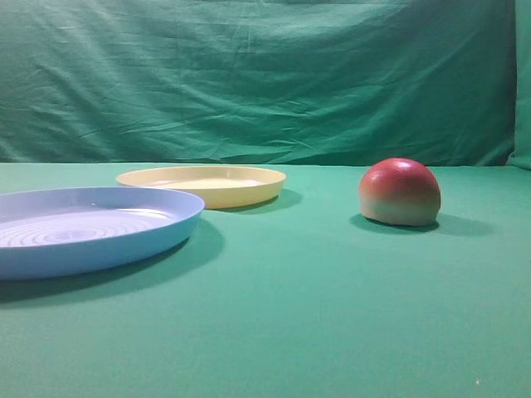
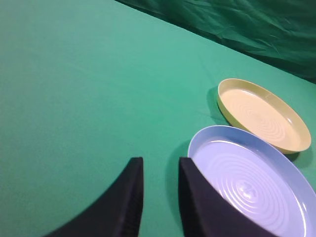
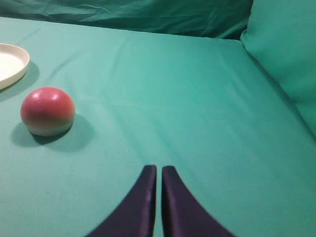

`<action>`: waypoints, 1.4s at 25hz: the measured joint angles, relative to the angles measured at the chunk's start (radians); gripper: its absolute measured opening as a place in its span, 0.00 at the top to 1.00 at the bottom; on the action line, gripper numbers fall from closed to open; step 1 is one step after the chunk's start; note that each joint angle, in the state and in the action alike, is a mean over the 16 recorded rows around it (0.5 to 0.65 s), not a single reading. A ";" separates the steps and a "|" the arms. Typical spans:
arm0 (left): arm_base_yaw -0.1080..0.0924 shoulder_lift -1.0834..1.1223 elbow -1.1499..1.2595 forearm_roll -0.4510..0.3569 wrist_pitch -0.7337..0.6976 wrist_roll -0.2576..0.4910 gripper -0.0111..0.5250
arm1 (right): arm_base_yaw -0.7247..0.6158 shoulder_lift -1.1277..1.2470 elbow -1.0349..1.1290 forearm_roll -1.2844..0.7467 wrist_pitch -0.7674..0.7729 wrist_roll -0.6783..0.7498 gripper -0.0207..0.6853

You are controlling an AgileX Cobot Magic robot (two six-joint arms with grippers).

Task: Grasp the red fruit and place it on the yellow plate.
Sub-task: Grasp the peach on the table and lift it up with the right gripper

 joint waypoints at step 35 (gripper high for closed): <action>0.000 0.000 0.000 -0.002 0.000 0.000 0.69 | 0.012 0.008 -0.059 0.134 -0.115 -0.051 0.97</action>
